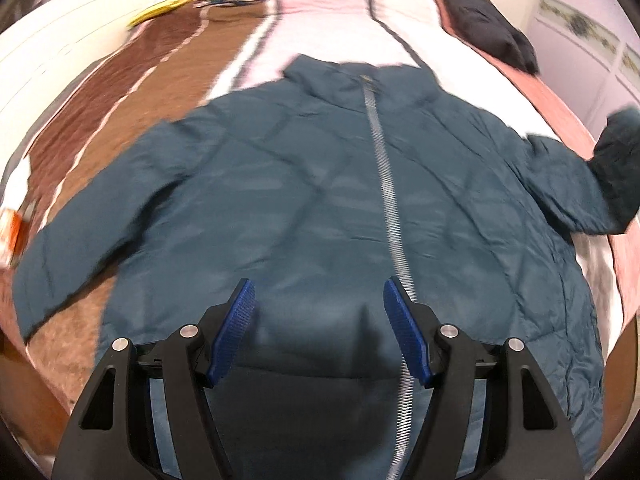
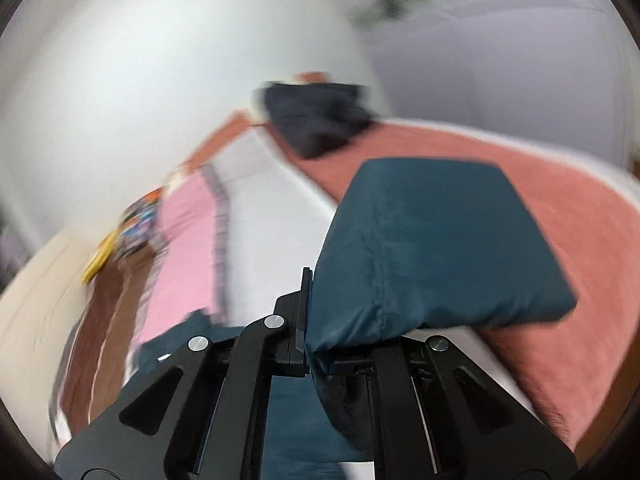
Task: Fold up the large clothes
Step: 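Fold the held sleeve across the jacket body with the right tool, release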
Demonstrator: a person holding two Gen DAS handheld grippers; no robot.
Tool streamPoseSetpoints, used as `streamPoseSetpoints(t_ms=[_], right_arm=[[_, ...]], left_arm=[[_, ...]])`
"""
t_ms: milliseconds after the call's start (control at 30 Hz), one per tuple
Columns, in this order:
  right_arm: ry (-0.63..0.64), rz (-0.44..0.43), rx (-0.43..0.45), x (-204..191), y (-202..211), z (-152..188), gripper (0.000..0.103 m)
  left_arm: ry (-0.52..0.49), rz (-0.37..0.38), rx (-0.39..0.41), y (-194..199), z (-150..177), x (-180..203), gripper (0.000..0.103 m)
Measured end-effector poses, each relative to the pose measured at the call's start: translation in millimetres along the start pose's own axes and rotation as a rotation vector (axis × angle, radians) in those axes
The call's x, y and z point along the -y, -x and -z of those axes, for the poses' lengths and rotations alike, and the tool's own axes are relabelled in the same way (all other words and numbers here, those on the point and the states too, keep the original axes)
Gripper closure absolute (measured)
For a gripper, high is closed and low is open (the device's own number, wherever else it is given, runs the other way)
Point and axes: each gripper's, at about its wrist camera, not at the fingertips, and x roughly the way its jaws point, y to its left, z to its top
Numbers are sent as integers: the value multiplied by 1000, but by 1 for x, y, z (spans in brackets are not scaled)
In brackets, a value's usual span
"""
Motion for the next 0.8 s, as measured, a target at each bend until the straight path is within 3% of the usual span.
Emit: streamPoseSetpoints(t_ms=[133, 267, 367, 400, 500, 533, 567, 633, 800], right_arm=[[209, -146, -35, -118, -11, 31, 97], [377, -267, -111, -217, -36, 103, 97], [511, -284, -197, -269, -62, 172, 97], [545, -279, -226, -277, -71, 191, 97], [704, -226, -369, -301, -106, 260, 84], [722, -237, -413, -301, -109, 272, 70], [735, -243, -449, -300, -113, 281, 62], [763, -241, -488, -294, -112, 291, 51], [724, -303, -520, -289, -95, 280, 49]], left_arm=[[92, -17, 30, 12, 5, -46, 37], [185, -44, 43, 20, 19, -95, 37], [233, -58, 42, 23, 30, -122, 37], [248, -61, 41, 23, 33, -131, 37], [282, -63, 39, 23, 42, -149, 37], [291, -62, 41, 23, 44, -155, 37], [297, -61, 43, 23, 44, -159, 37], [303, -61, 51, 22, 44, -165, 37], [298, -43, 63, 17, 35, -166, 37]])
